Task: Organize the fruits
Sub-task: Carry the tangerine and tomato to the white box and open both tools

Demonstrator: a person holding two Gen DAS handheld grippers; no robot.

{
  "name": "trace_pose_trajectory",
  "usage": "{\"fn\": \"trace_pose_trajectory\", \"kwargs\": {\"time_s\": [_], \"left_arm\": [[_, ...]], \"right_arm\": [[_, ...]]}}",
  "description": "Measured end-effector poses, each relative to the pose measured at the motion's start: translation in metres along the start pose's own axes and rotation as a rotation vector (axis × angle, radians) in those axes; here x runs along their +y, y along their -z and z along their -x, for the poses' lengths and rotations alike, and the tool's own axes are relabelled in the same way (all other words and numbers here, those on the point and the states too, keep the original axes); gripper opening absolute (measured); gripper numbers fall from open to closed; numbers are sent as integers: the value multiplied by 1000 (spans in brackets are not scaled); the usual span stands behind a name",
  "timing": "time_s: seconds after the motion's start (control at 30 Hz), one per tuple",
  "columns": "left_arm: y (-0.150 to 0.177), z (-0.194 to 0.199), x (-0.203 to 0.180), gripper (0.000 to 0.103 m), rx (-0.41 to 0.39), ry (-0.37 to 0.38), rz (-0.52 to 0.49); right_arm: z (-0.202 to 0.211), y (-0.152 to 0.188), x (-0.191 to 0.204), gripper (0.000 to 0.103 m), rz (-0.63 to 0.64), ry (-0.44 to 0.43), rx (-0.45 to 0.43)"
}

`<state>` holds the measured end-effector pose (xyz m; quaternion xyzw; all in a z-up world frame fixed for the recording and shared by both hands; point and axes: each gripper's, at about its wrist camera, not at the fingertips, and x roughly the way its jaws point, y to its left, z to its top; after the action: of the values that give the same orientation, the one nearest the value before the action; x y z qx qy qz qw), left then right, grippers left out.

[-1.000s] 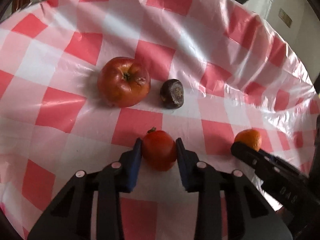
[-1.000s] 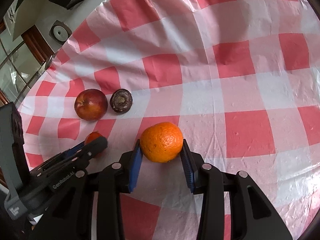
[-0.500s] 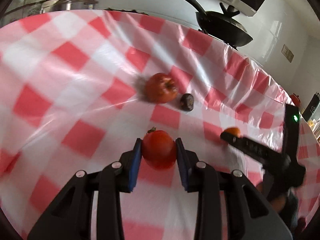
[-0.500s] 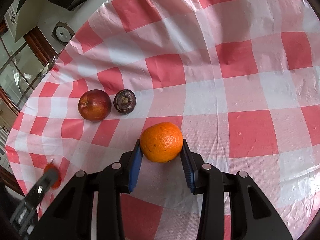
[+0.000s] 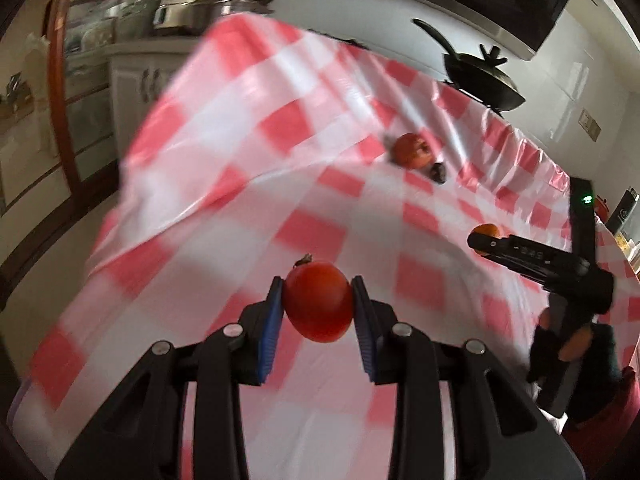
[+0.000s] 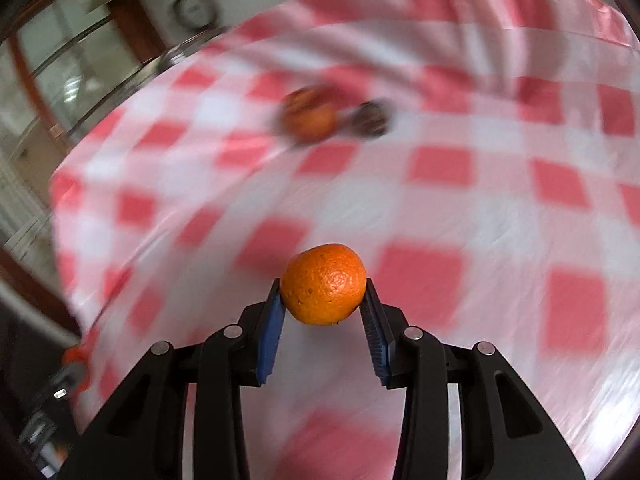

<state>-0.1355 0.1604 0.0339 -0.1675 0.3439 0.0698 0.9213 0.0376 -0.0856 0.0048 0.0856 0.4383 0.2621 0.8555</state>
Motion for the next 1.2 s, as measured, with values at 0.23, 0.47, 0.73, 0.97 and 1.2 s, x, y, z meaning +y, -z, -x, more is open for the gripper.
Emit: {"fn": "trace_pose_trajectory", "kwargs": {"time_s": [0.23,0.47,0.73,0.97,1.2], "left_arm": [[41,55,49,34,-8,-45,2],[69,96,92,34,-16,-78,8],[113,127,151,34,2,-161,87],[152,124,204,34,93,-262,172],[188,99,233,34,248,-334,204]], "right_arm": [[28,61,105,39,181,-106,25],[42,115,187,39,371,-159,71],[37,188,270,39,622,-259,163],[12,271,323,39,880,-295,294],[-48,327,337,39,970,-219,469]]}}
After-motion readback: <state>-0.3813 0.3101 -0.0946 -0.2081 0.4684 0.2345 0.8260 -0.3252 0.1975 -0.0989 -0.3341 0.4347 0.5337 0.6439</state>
